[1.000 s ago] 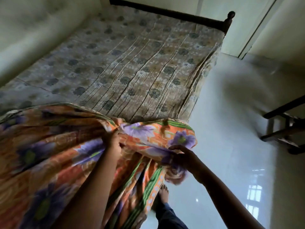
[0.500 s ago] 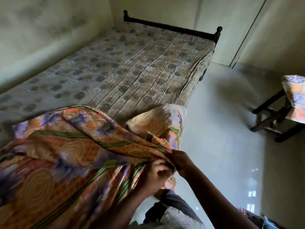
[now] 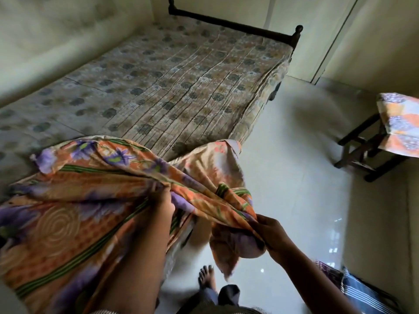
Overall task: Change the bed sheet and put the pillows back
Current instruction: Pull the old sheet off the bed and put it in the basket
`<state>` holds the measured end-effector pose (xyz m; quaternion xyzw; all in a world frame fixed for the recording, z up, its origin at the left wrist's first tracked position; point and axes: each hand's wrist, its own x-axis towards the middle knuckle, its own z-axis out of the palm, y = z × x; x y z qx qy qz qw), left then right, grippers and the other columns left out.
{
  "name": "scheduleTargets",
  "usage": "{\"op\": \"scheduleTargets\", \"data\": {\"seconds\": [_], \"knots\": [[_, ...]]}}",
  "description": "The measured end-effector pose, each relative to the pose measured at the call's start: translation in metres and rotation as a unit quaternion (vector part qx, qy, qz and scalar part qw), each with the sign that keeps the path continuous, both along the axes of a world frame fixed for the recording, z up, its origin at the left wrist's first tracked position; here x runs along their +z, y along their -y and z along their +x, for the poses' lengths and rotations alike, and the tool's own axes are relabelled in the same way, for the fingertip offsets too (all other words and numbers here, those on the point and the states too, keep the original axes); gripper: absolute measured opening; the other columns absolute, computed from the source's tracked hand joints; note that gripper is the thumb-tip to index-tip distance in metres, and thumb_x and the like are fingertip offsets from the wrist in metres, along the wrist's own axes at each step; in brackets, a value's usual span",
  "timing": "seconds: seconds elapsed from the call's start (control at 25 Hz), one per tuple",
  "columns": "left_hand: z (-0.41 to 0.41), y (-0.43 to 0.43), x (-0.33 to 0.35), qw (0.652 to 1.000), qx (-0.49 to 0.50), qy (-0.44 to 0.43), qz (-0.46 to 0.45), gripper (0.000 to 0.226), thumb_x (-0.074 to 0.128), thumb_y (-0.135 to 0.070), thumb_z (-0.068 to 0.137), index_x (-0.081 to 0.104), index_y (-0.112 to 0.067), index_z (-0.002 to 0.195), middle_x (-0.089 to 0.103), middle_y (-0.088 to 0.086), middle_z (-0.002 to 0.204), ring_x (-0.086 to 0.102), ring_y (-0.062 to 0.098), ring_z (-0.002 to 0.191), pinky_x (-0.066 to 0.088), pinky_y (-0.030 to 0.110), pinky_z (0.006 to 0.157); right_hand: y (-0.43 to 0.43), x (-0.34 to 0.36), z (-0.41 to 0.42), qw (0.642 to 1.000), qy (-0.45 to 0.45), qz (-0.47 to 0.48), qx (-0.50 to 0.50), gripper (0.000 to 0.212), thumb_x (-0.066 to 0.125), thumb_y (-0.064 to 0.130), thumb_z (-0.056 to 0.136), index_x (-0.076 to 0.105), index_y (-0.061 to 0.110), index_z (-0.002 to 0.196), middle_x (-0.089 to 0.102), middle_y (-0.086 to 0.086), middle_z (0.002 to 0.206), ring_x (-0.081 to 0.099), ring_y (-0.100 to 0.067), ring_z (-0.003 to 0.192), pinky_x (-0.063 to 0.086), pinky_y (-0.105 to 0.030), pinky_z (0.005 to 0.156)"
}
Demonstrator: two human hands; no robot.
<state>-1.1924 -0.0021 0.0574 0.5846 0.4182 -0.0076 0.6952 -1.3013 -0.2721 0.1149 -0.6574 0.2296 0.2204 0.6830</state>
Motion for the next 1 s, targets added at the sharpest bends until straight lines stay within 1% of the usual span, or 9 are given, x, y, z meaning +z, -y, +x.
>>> {"op": "scheduleTargets", "data": {"seconds": [0.08,0.16,0.44,0.52,0.6,0.68,0.8,0.88,1.0], "knots": [[-0.013,0.017,0.008,0.993,-0.039,0.094,0.056,0.04,0.044,0.011,0.09,0.038,0.02,0.128,0.054,0.03,0.118,0.064,-0.003,0.071,0.045,0.008,0.065,0.008,-0.006,-0.005,0.999,0.002,-0.03,-0.016,0.023,0.069,0.027,0.082,0.073,0.004,0.085,0.071,-0.022,0.092,0.064,-0.021,0.078,0.052,-0.036,0.075],[-0.046,0.061,0.037,0.977,-0.137,0.152,0.059,0.046,0.055,-0.007,0.088,0.044,0.019,0.124,0.058,0.026,0.114,0.065,0.009,0.093,0.044,0.006,0.072,0.013,-0.007,-0.01,0.999,0.006,-0.029,-0.024,0.022,0.069,0.026,0.083,0.072,0.004,0.085,0.069,-0.025,0.095,0.065,-0.023,0.08,0.053,-0.043,0.078],[-0.217,0.173,0.057,0.815,-0.47,0.211,0.264,0.018,0.056,-0.025,0.081,0.069,-0.026,0.093,0.07,-0.005,0.086,0.063,0.003,0.083,0.047,0.016,0.073,0.014,-0.003,-0.043,0.998,-0.06,-0.006,0.029,0.013,0.066,0.014,0.084,0.067,0.005,0.076,0.064,-0.011,0.071,0.057,-0.018,0.059,0.046,-0.023,0.052],[-0.229,0.157,0.061,0.897,-0.371,0.181,0.155,0.028,0.062,-0.028,0.081,0.068,-0.019,0.106,0.067,-0.013,0.09,0.062,-0.005,0.083,0.044,0.008,0.069,0.021,-0.009,-0.06,0.999,-0.037,-0.037,0.014,0.016,0.065,0.004,0.083,0.064,0.006,0.067,0.062,-0.004,0.059,0.054,-0.014,0.055,0.045,-0.017,0.048],[-0.227,0.115,0.036,0.986,-0.103,0.02,0.131,0.042,0.068,-0.032,0.082,0.058,-0.013,0.118,0.067,-0.005,0.101,0.062,0.014,0.1,0.045,0.015,0.073,0.033,-0.008,-0.074,1.0,-0.007,-0.021,-0.014,0.019,0.062,-0.001,0.082,0.063,0.006,0.064,0.063,0.003,0.053,0.055,-0.012,0.055,0.045,-0.014,0.048],[-0.227,0.074,0.009,0.991,0.027,-0.129,0.032,0.064,0.064,-0.045,0.082,0.04,-0.017,0.135,0.05,0.008,0.134,0.048,0.031,0.122,0.044,0.036,0.094,0.044,-0.001,-0.086,1.0,0.007,0.023,-0.014,0.008,0.066,0.003,0.079,0.065,0.002,0.071,0.067,-0.005,0.064,0.06,-0.016,0.063,0.05,-0.021,0.059],[-0.219,0.046,-0.014,0.964,0.124,-0.068,-0.223,0.058,0.051,-0.037,0.092,0.032,-0.016,0.143,0.034,0.01,0.148,0.035,0.032,0.133,0.035,0.045,0.104,0.053,0.006,-0.107,0.998,0.003,0.039,0.055,0.029,0.073,0.019,0.063,0.066,-0.002,0.08,0.064,-0.016,0.078,0.058,-0.022,0.076,0.047,-0.034,0.07],[-0.206,0.047,0.002,0.964,0.168,-0.01,-0.206,0.047,0.042,-0.018,0.097,0.032,-0.006,0.141,0.033,0.012,0.146,0.033,0.03,0.134,0.031,0.04,0.105,0.054,0.006,-0.12,0.997,-0.001,0.039,0.063,0.023,0.074,0.013,0.067,0.065,-0.003,0.08,0.063,-0.018,0.078,0.057,-0.022,0.075,0.046,-0.034,0.07],[-0.189,0.051,0.033,0.992,0.123,0.032,0.0,0.04,0.043,-0.007,0.097,0.036,-0.002,0.136,0.047,0.01,0.125,0.047,0.023,0.117,0.039,0.031,0.094,0.052,0.0,-0.129,1.0,-0.009,0.009,0.025,0.005,0.067,-0.001,0.078,0.065,-0.002,0.074,0.061,-0.016,0.074,0.055,-0.022,0.074,0.046,-0.03,0.066]]}}
